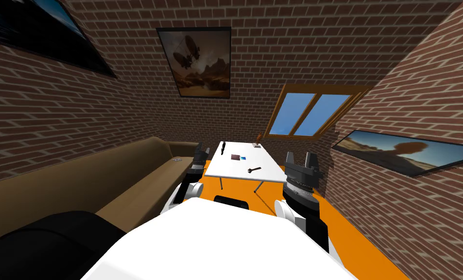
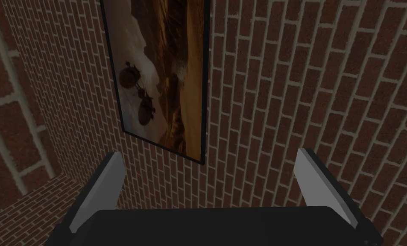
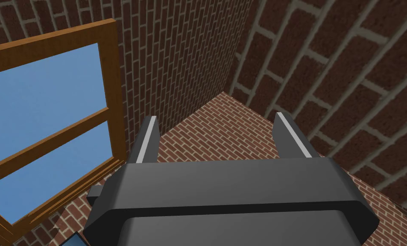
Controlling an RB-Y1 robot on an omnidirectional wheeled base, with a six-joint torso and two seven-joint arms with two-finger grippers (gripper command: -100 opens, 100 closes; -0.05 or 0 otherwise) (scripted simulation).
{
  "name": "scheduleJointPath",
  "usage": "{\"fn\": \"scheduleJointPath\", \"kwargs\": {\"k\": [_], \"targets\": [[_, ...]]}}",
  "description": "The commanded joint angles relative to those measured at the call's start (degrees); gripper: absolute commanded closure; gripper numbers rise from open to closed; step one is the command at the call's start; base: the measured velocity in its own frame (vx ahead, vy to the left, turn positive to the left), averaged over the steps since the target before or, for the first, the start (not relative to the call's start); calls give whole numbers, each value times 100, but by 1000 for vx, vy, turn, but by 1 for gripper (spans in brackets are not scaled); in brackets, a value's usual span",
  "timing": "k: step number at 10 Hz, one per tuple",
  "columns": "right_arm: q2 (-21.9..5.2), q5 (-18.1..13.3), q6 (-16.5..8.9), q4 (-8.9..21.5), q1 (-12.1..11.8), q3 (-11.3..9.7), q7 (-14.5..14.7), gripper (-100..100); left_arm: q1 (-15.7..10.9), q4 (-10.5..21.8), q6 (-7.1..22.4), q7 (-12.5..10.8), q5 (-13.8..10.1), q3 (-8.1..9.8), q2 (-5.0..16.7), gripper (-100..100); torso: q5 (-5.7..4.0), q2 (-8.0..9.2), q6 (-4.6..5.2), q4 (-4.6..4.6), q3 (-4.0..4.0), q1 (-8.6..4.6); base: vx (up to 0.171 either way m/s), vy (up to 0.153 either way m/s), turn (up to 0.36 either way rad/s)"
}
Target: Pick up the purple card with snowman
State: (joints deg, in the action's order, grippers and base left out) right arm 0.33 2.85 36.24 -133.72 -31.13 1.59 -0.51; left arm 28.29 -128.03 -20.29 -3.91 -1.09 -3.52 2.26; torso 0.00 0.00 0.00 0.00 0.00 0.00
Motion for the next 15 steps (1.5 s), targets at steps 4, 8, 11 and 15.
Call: {"fn": "scheduleJointPath", "kwargs": {"k": [4, 8, 11, 15], "targets": [[1, 0, 0, 0, 1, -1, 0, 0, -337, 397, 447, -45, 55, 261, 486, -100, -8, 5, 3, 1, 3, -41, -17, -90, -78], [1, 0, 0, 0, 1, -1, 0, 0, -743, 845, 964, -93, 90, 575, 677, -100, -11, 7, 1, 1, 4, -48, -25, -136, -82], [1, 0, 0, 0, 0, -1, 0, 0, -983, 1109, 1292, -124, 107, 762, 747, -100, -12, 6, 0, 2, 4, -46, -16, -122, -59], [1, 0, 0, 0, 0, -1, 0, 0, -1366, 1540, 1808, -188, 146, 1068, 822, -100, -12, 8, -1, 2, 5, -45, -19, -135, -86]]}}
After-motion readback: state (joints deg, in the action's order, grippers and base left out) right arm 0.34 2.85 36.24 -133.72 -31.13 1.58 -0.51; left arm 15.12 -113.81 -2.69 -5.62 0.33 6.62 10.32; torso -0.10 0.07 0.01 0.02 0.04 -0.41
